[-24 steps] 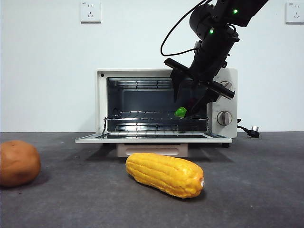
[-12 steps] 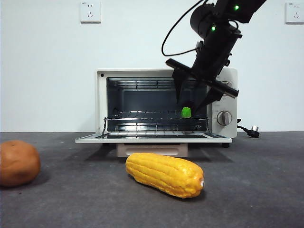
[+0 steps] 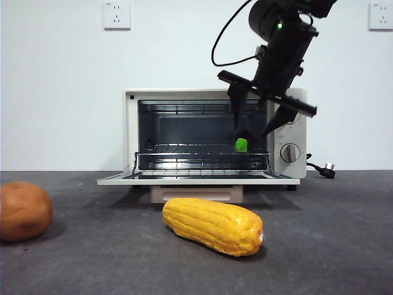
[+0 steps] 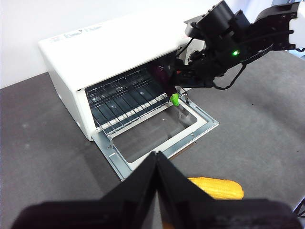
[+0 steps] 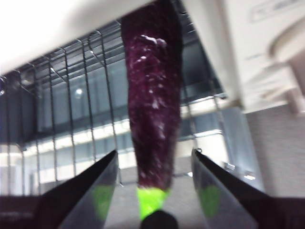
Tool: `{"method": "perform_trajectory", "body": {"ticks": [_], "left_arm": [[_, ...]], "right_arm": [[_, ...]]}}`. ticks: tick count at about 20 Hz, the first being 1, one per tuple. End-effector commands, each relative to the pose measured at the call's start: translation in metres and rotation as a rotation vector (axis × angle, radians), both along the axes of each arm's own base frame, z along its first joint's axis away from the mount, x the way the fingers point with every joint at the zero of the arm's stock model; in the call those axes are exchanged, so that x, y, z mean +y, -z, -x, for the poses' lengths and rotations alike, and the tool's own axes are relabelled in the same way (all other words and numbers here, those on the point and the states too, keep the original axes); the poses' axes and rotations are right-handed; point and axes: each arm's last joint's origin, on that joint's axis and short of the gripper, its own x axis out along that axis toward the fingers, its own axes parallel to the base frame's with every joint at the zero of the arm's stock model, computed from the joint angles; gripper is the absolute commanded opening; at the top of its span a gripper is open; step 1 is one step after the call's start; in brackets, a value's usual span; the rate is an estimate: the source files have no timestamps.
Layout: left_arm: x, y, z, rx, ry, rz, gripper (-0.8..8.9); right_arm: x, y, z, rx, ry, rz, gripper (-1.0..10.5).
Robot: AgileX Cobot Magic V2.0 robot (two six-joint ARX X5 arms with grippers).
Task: Take the eggplant from the table,put the eggplant in the oven
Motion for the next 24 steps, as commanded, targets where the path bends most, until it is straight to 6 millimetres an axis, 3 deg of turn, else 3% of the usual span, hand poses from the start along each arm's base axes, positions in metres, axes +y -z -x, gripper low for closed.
{"method": "perform_trajectory", "body": {"ticks": [1, 6, 11, 17, 24], "left_arm": [[0.000, 0.001, 0.001, -0.009, 0.011, -0.009, -0.06], [-0.002, 0.001, 0.002, -0.011, 0.032, -0.012, -0.06], [-0.004, 0.001, 0.002, -0.014, 0.044, -0.014, -0.06], [-0.004, 0.001, 0.001, -0.015, 0.046, -0.014, -0.06], [-0.004, 0.000, 0.001, -0.019, 0.046, -0.013, -0.06]], "right_arm": [[-0.005, -0.022, 0.011, -0.054, -0.035, 0.054, 2.6], [-0.020, -0.076, 0.044, -0.157, -0.110, 0.109, 2.6], [-0.042, -0.133, 0.102, -0.252, -0.248, 0.129, 2.6], [-0.067, -0.171, 0.163, -0.315, -0.357, 0.158, 2.6], [-0.092, -0.195, 0.227, -0.366, -0.437, 0.138, 2.5]]}}
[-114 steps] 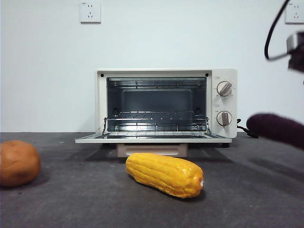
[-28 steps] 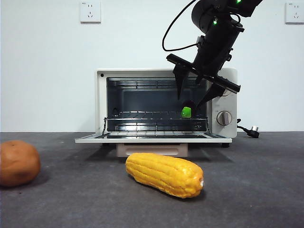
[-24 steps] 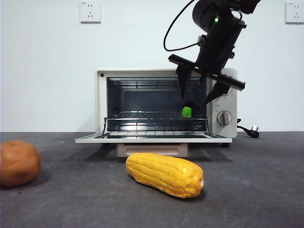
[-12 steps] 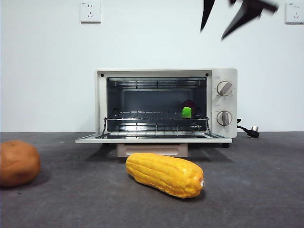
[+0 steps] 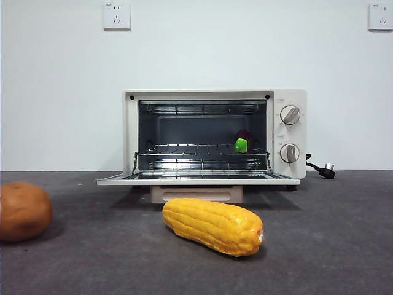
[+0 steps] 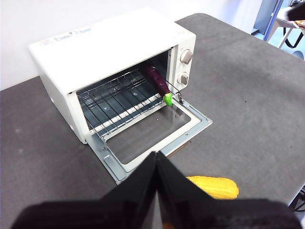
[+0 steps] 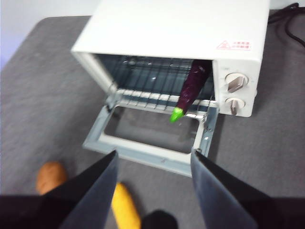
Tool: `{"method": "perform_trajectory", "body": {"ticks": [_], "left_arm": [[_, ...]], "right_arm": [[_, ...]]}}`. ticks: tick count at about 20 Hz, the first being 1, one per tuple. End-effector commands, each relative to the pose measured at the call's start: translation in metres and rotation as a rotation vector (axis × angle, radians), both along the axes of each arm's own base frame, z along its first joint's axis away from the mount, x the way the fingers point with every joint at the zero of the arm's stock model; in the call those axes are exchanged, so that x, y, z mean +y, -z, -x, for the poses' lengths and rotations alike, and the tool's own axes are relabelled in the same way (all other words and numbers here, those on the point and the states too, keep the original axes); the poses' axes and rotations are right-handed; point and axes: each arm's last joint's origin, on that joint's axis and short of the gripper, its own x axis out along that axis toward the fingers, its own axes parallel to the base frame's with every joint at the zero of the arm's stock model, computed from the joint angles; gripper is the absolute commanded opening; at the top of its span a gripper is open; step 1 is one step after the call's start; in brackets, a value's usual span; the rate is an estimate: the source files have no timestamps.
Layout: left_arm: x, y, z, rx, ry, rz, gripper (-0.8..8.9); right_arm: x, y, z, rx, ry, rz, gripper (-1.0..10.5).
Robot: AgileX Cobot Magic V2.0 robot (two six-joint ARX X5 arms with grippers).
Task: Take the eggplant from the table,put the eggplant in the oven
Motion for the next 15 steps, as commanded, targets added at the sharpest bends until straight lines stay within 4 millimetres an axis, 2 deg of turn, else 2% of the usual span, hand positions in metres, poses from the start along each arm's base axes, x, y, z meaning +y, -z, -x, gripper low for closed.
{"method": "perform_trajectory", "body": {"ticks": [1, 4, 7, 11, 15], "left_arm": [[-0.001, 0.000, 0.000, -0.012, 0.011, -0.005, -0.06], [-0.001, 0.000, 0.000, -0.014, 0.011, -0.005, -0.06], [-0.001, 0.000, 0.000, -0.013, 0.011, -0.005, -0.06], [-0.001, 0.000, 0.000, -0.013, 0.011, -0.005, -0.06], [-0.001, 0.001, -0.002, -0.009, 0.011, -0.006, -0.06]], "right_arm": [[-0.007, -0.006, 0.020, -0.028, -0.060, 0.001, 2.5], [-0.015, -0.010, 0.040, -0.038, -0.094, -0.009, 2.4], [-0.020, -0.012, 0.054, -0.047, -0.110, -0.010, 1.2], [-0.025, -0.014, 0.064, -0.063, -0.123, 0.006, 0.0], [-0.026, -0.012, 0.068, -0.045, -0.127, 0.016, -0.1]]}}
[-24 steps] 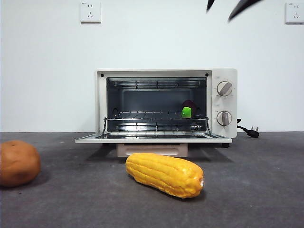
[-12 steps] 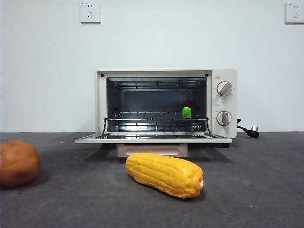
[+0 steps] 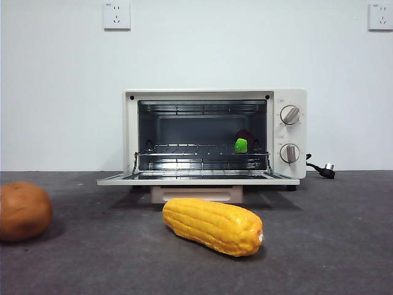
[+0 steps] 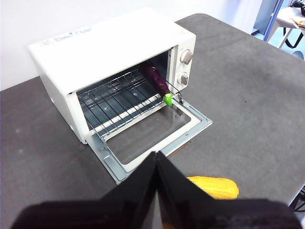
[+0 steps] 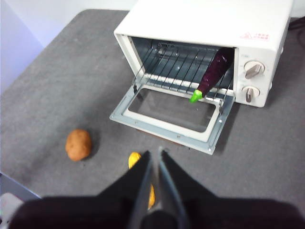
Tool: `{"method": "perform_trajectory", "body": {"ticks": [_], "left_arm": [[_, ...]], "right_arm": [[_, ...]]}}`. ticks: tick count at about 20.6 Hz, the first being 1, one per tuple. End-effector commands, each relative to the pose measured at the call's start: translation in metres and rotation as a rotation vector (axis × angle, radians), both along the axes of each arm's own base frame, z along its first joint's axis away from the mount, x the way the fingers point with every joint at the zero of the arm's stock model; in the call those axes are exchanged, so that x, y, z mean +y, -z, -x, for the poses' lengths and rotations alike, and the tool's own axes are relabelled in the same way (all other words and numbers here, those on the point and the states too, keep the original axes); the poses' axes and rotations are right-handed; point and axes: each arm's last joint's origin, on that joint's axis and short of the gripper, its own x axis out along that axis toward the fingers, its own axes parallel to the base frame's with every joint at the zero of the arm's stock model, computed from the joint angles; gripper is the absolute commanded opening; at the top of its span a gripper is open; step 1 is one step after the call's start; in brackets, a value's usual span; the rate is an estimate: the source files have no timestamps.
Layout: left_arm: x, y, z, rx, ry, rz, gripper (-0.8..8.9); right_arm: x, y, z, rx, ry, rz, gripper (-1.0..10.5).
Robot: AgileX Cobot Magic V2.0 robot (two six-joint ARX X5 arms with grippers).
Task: Take the eggplant from the table,put the eggplant in the oven
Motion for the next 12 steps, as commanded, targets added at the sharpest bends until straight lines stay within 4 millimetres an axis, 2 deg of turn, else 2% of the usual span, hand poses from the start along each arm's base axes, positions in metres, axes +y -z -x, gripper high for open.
{"method": "perform_trajectory", "body": {"ticks": [1, 8, 12], "left_arm": [[-0.002, 0.001, -0.003, -0.006, 0.011, -0.007, -0.06], [-0.006, 0.001, -0.015, -0.013, 0.011, -0.005, -0.06], [-0.011, 0.003, -0.030, -0.013, 0.010, -0.005, -0.06]], "right_arm": [[0.000, 0.001, 0.002, 0.003, -0.020, 0.016, -0.1], [0.001, 0.003, 0.005, 0.050, -0.111, -0.011, -0.1], [0.000, 0.005, 0.009, 0.073, -0.136, -0.014, -0.1]]}}
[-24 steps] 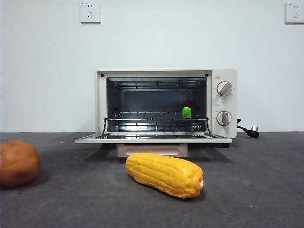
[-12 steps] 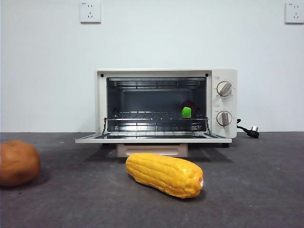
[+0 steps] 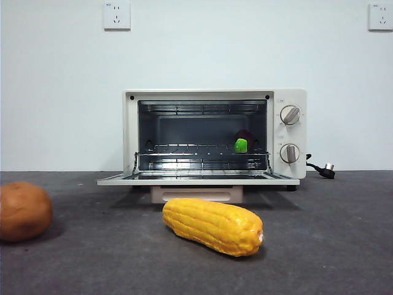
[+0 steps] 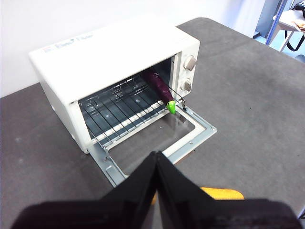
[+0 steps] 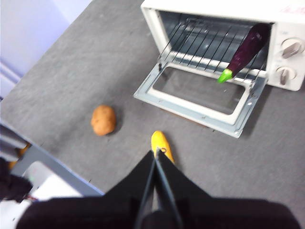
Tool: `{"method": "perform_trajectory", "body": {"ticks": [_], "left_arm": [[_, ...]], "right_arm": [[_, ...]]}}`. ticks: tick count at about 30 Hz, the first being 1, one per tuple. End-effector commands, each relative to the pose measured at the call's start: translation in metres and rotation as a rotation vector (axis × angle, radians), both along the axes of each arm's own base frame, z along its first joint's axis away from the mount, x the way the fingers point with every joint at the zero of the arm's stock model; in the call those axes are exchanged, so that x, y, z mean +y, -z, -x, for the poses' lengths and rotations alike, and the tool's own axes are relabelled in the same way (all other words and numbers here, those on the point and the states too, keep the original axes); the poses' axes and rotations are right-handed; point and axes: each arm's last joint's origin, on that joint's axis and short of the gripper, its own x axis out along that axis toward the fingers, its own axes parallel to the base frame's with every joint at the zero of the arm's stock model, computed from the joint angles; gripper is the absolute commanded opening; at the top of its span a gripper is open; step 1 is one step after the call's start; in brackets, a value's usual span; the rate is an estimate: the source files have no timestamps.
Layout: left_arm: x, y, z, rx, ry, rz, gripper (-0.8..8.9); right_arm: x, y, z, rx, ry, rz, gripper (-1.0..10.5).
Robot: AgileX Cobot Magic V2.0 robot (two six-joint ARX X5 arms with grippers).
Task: Take the eggplant from the table,put the eggplant in the oven
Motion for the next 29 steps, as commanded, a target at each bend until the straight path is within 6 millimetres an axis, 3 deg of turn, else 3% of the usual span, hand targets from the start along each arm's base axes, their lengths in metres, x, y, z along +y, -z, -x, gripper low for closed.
{"method": "perform_trajectory", "body": {"ticks": [1, 8, 14, 22, 29], "left_arm": [[-0.005, 0.004, -0.012, 0.004, 0.009, -0.015, -0.06], [-0.008, 0.024, -0.062, 0.093, -0.043, -0.060, -0.06], [0.006, 0.047, -0.118, 0.182, -0.049, 0.034, -0.06], [0.032, 0.107, -0.184, 0.404, -0.065, 0.101, -0.06], [0.036, 0.158, -0.221, 0.541, -0.028, 0.132, -0.06]], "right_arm": [[-0.002, 0.000, 0.005, 0.000, -0.020, 0.010, -0.1], [-0.010, 0.000, 0.024, -0.014, -0.028, 0.017, -0.1], [-0.019, 0.000, 0.046, -0.024, -0.026, 0.014, -0.1], [-0.030, 0.000, 0.071, -0.064, -0.019, -0.009, -0.1], [-0.032, 0.000, 0.075, -0.060, -0.004, -0.031, -0.1]]}}
